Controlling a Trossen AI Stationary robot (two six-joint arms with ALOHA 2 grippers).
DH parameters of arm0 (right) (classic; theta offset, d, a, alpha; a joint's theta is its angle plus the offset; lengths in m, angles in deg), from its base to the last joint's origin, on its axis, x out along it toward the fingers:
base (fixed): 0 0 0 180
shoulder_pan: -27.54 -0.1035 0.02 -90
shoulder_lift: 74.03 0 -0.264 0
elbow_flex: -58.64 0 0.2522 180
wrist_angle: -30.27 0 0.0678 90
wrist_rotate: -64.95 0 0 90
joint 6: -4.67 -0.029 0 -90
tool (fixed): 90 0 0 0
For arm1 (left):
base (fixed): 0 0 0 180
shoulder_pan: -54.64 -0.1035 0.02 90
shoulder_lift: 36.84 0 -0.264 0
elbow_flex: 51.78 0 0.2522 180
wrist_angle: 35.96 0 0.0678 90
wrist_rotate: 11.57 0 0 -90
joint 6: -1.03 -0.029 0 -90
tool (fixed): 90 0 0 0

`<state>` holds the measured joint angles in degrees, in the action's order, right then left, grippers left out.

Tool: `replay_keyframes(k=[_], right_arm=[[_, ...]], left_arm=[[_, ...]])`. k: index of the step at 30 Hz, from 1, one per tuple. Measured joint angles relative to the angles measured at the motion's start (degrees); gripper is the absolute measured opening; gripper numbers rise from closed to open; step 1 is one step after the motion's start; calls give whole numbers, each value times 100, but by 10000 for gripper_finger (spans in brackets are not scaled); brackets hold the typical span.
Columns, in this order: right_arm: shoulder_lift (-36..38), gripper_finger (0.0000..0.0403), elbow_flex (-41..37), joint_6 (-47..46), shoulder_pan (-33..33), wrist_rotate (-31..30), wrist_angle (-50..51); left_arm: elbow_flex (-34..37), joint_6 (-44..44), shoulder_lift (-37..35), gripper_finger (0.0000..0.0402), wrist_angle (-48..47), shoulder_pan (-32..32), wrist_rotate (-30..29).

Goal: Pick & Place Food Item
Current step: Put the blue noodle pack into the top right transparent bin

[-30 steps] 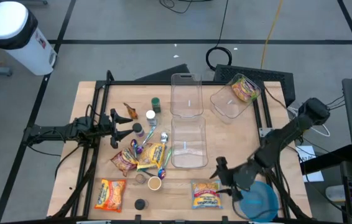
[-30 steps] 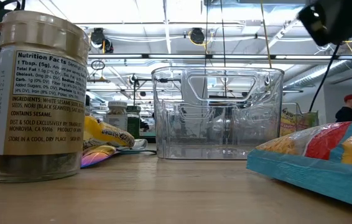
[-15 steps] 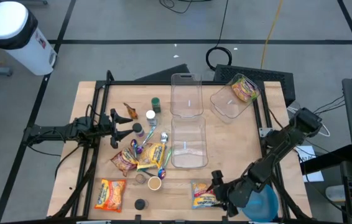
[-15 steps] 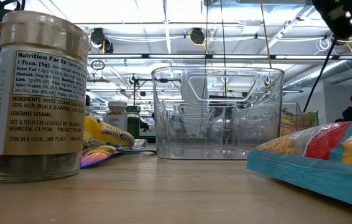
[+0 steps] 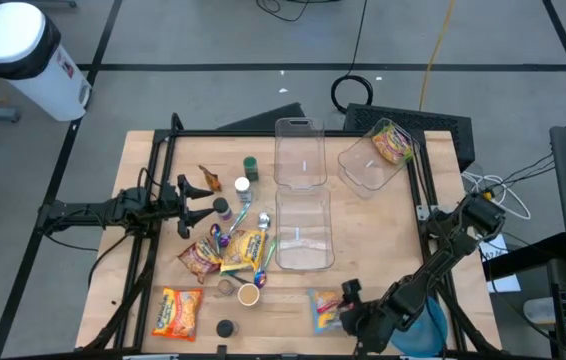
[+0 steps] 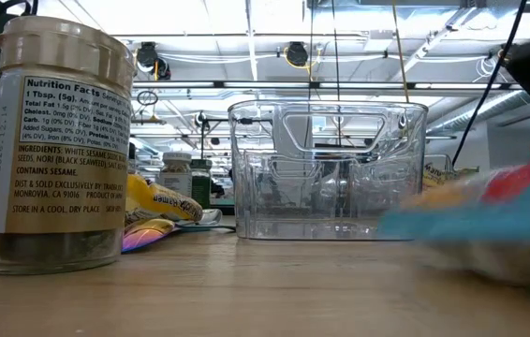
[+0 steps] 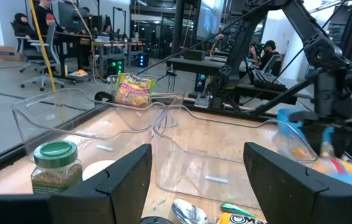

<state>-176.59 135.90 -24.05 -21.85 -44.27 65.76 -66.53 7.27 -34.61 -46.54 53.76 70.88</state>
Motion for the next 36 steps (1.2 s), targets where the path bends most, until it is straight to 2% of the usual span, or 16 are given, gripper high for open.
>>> replay_keyframes(k=[6, 9, 19, 26, 36], right_arm=[[248, 247, 5, -782, -43, -111, 1514], [413, 242, -11, -1118, -39, -177, 1796], [481, 212, -28, -1699, -13, -200, 1446], [334, 184, -126, -1711, -10, -203, 1320], [326, 119, -153, -1731, -8, -201, 1323]], left_arm=[[0, 0, -1, 262, 0, 0, 0], [0, 0, -2, 262, 0, 0, 0], [0, 0, 0, 262, 1, 0, 0], [0, 0, -2, 262, 2, 0, 0], [0, 0, -2, 262, 2, -2, 0]])
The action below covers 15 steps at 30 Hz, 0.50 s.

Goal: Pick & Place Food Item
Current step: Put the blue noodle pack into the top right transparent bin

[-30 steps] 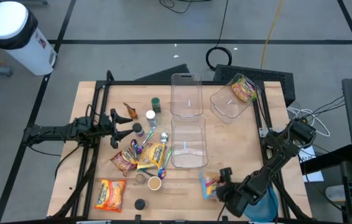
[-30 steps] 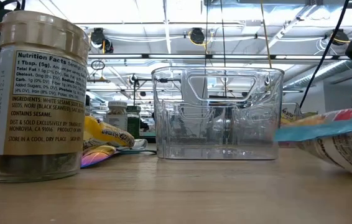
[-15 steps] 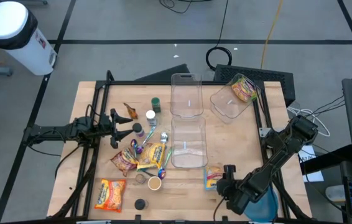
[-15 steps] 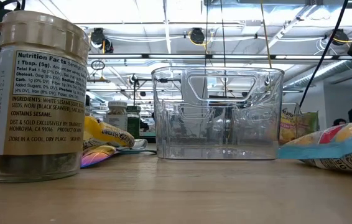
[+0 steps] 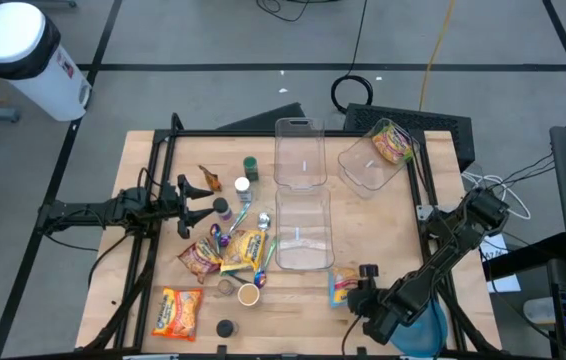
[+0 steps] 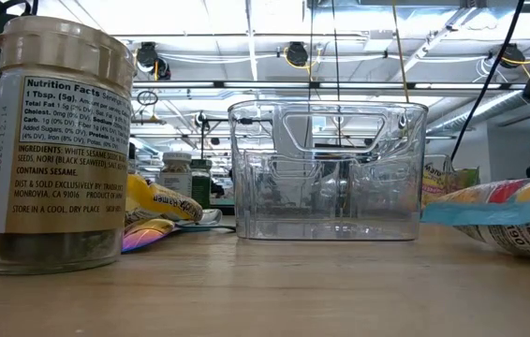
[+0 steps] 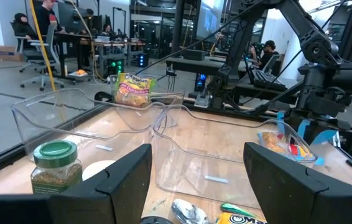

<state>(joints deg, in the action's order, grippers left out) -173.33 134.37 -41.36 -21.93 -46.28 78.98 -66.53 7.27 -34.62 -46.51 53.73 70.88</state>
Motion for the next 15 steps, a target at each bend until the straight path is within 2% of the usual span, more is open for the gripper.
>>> replay_keyframes(k=[8, 15], right_arm=[[260, 13, -7, 13, 0, 32, 18], [875, 2, -9, -114, -2, 17, 36]], left_arm=[[0, 0, 1, 262, 0, 2, 0], [0, 0, 0, 262, 0, 2, 0]])
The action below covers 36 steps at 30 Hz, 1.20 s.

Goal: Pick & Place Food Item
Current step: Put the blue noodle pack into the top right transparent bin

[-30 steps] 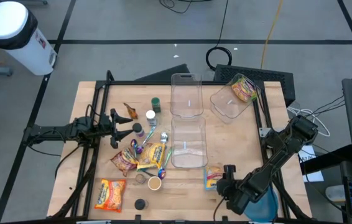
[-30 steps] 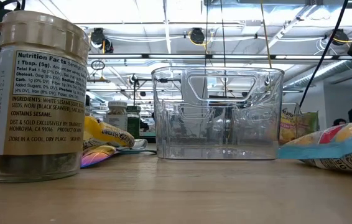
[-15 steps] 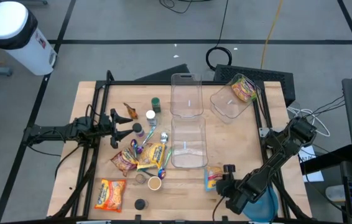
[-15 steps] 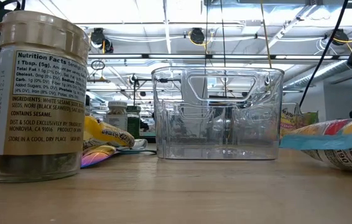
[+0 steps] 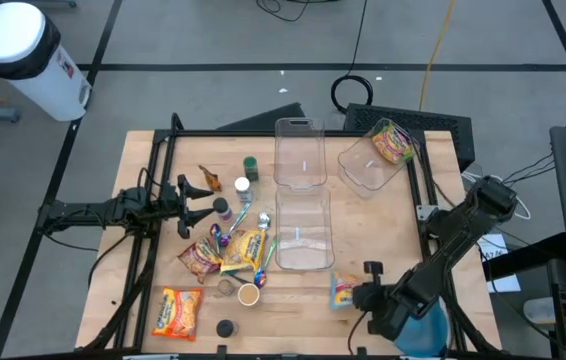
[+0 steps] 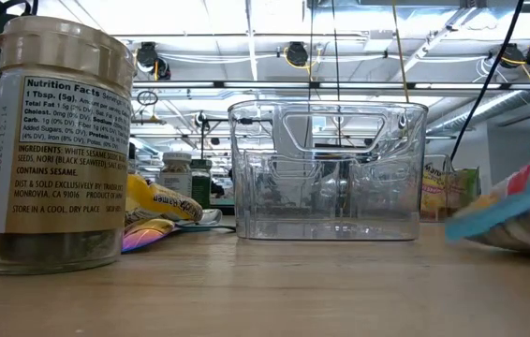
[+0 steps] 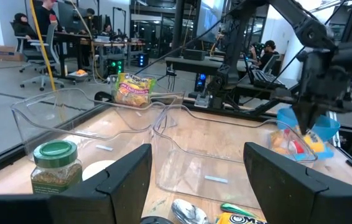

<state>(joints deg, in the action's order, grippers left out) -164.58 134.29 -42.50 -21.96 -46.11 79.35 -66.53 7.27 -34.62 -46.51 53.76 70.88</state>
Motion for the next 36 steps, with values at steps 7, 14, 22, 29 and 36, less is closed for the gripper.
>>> replay_keyframes(k=[7, 14, 22, 29, 36], right_arm=[[1163, 0, 0, 422, 7, -822, 307], [2634, 0, 0, 871, 406, -1992, 1309], [4116, 0, 0, 1827, 1900, -3203, 2208], [4741, 0, 0, 3471, 4111, -4219, 2072], [4744, 0, -42, 4131, 6240, -3041, 1421]], left_arm=[[0, 0, 0, 262, 0, 0, 0], [0, 0, 0, 262, -1, 0, 0], [0, 0, 1, 262, 0, 0, 0], [0, 0, 2, 262, 0, 0, 0], [0, 0, 0, 262, 0, 0, 0]])
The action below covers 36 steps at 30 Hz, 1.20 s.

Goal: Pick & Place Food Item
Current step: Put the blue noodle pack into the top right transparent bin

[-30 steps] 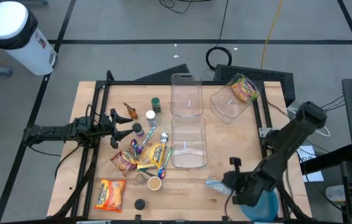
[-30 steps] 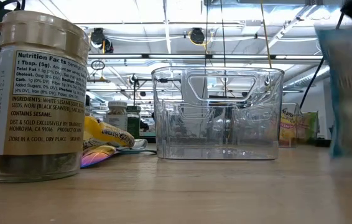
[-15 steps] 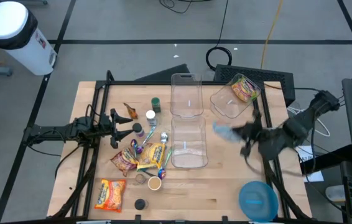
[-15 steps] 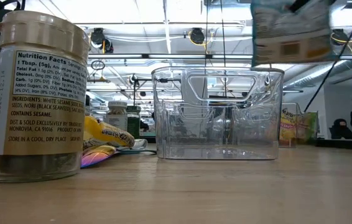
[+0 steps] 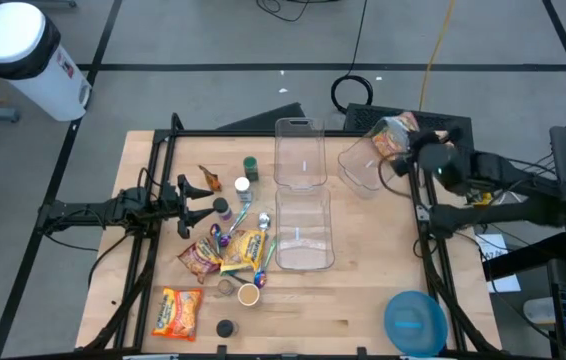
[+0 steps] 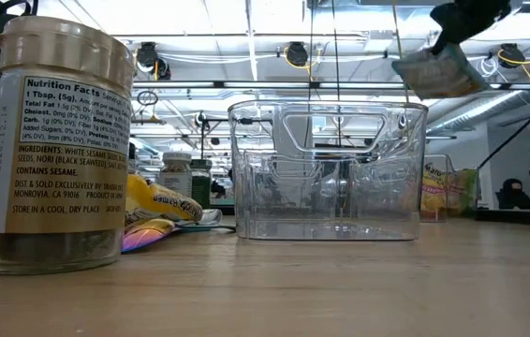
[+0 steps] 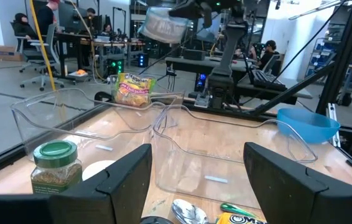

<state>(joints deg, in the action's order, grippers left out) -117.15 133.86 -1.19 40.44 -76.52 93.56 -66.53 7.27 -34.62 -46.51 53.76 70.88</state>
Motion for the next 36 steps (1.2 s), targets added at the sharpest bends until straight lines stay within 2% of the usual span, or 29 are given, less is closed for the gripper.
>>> replay_keyframes(k=[4, 7, 10, 14, 18, 22, 28, 29, 31, 36], right_arm=[[-105, 0, -495, 449, 959, 1820, -997], [-295, 0, -928, 723, 1631, 2827, -1698], [-512, 0, -1233, 818, 2336, 3189, -1980], [-722, 0, -1744, 742, 3122, 3265, -2152], [-831, 0, -2349, 630, 3704, 3909, -2757], [-887, 0, -2718, 314, 3952, 4822, -3197], [-836, 0, -2788, -222, 3950, 6197, -3408], [-825, 0, -2788, -250, 3948, 6269, -3453], [-824, 0, -2788, -222, 3948, 5993, -3482], [-934, 0, -2901, 60, 3967, 4503, -3454]], left_arm=[[0, 0, 2, 262, 0, 0, 0], [0, 0, 1, 262, 0, 0, 0], [0, 0, 0, 262, 0, 0, 0], [0, 0, 1, 262, 0, 0, 0], [0, 0, 2, 262, 0, 0, 0], [0, 0, 0, 262, 0, 0, 0], [0, 0, 0, 262, 0, 0, 0], [0, 0, 0, 262, 0, 0, 0], [0, 0, 2, 262, 0, 0, 0], [0, 0, 0, 262, 0, 0, 0]])
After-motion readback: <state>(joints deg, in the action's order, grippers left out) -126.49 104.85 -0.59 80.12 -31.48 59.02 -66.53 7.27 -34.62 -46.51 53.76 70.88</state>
